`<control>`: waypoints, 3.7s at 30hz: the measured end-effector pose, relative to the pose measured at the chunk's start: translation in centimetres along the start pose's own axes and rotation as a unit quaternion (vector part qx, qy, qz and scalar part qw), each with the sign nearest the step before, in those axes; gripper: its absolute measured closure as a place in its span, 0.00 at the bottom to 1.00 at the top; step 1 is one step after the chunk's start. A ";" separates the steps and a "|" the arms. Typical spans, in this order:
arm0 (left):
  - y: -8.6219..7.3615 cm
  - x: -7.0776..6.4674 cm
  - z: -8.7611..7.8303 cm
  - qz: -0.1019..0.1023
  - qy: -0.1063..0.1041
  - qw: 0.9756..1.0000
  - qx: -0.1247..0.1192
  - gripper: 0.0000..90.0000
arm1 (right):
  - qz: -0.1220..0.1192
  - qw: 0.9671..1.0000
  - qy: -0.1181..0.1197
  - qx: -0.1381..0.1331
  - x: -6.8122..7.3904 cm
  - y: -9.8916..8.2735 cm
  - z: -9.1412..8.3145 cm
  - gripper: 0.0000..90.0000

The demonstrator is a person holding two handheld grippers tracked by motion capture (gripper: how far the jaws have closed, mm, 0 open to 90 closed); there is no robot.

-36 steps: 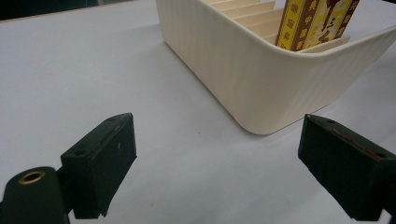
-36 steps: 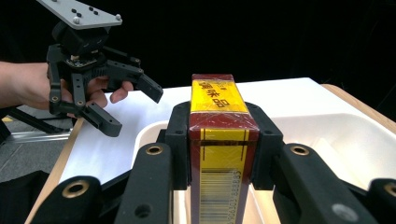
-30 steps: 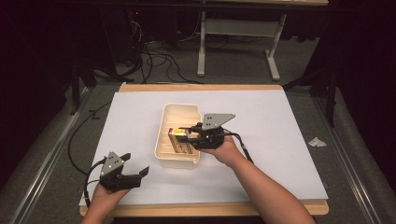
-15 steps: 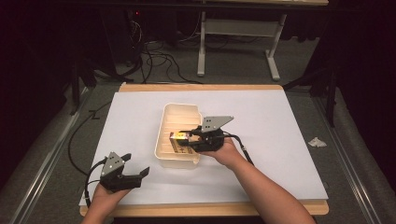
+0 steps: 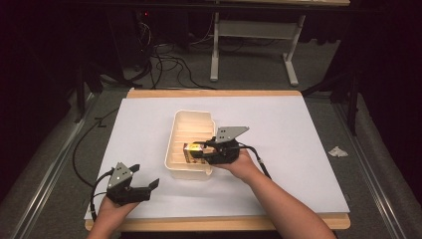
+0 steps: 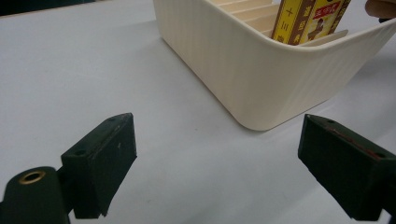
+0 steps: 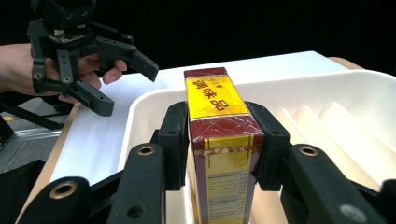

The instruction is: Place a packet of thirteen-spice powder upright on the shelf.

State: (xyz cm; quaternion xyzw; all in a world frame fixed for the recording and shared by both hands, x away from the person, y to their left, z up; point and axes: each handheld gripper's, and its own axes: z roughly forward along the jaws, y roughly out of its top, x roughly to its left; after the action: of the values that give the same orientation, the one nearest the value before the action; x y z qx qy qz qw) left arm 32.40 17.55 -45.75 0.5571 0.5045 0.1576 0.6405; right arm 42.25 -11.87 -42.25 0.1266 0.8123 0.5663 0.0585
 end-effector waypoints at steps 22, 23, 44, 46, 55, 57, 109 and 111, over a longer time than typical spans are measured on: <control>-0.1 0.0 0.1 0.002 0.000 1.000 0.005 0.14 | -0.001 1.000 -0.015 -0.013 0.4 0.4 -1.2 0.64; -0.1 0.0 0.1 0.002 0.000 1.000 0.005 0.14 | 0.001 1.000 -0.016 -0.016 0.5 0.5 -1.3 0.65; -0.2 -0.1 0.1 0.003 0.001 1.000 0.006 0.14 | 0.023 0.999 -0.043 -0.024 1.0 1.1 -2.0 1.00; -0.2 -0.1 0.0 0.003 0.002 1.000 0.005 0.14 | 0.022 0.999 -0.041 -0.024 1.0 1.1 -1.7 1.00; -0.1 0.1 -0.1 0.002 0.003 1.000 0.003 0.14 | 0.030 0.998 -0.043 -0.029 0.8 1.1 -0.8 1.00; -0.1 0.0 -0.1 0.001 0.002 1.000 0.002 0.14 | 0.031 0.998 -0.042 -0.030 0.8 1.1 -0.8 1.00; -0.1 -0.1 0.3 -0.004 -0.001 1.000 0.000 0.14 | 0.047 0.980 -0.195 -0.006 1.0 -0.6 -8.7 0.21; -0.1 -0.1 0.4 -0.001 -0.002 1.000 0.003 0.14 | 0.049 0.976 -0.210 -0.001 1.1 -1.4 -10.0 0.21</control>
State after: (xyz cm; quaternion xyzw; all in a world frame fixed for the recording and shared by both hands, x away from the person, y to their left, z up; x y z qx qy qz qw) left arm 32.63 17.22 -45.83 0.5588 0.5044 0.1550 0.6398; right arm 38.60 -21.05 -40.04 0.2821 0.7742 0.5299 0.2006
